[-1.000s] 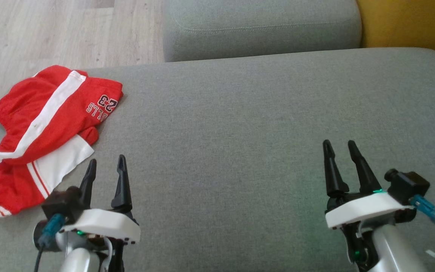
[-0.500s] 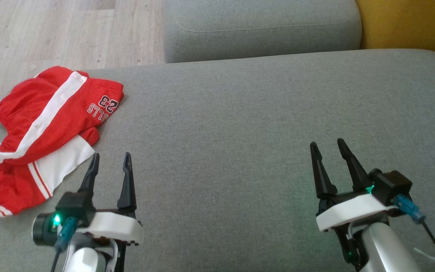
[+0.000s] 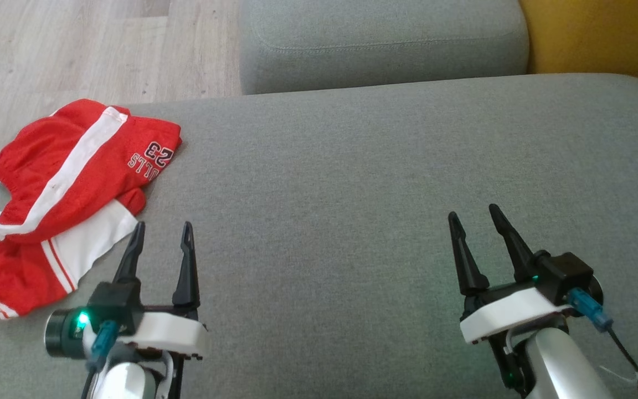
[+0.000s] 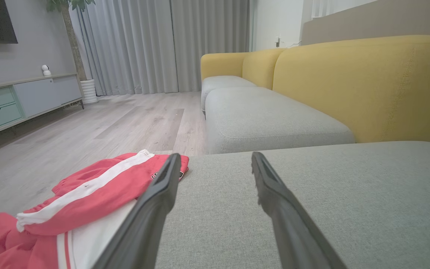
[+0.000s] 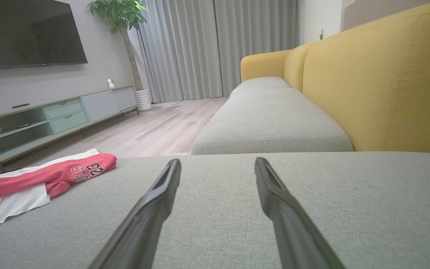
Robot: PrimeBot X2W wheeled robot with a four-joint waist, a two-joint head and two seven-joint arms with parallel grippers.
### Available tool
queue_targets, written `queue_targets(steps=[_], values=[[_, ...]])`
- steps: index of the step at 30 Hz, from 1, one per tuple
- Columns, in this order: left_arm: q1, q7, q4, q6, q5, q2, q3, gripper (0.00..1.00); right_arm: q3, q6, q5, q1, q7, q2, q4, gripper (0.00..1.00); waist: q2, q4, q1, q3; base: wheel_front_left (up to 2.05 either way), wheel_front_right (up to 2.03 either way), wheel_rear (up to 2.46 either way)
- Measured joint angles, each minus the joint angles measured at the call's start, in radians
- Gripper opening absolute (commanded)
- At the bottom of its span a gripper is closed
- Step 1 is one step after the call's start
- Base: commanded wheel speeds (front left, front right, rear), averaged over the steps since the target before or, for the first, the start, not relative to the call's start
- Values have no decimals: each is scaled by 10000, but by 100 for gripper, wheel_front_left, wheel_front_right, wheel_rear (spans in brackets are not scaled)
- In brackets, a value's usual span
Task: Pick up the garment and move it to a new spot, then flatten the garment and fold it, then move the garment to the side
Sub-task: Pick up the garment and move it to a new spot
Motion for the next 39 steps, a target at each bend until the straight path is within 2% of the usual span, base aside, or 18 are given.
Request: queue_targets(steps=[13,18,25,39], values=[[0,0,155,-219,2,-144,267,100,4,0,121,0,0,4,-4,100,0,36,0,-28,0,0,0],[-3,-2,334,-230,2,-174,311,100,77,0,288,2,0,4,-115,100,0,314,0,-53,0,0,0],[-13,-2,428,-313,4,-194,468,100,336,0,548,51,-2,15,-326,100,0,1353,0,-86,0,0,0],[17,-2,477,-393,6,-171,988,100,943,0,917,63,-2,46,-525,100,0,3871,0,-108,0,0,0]])
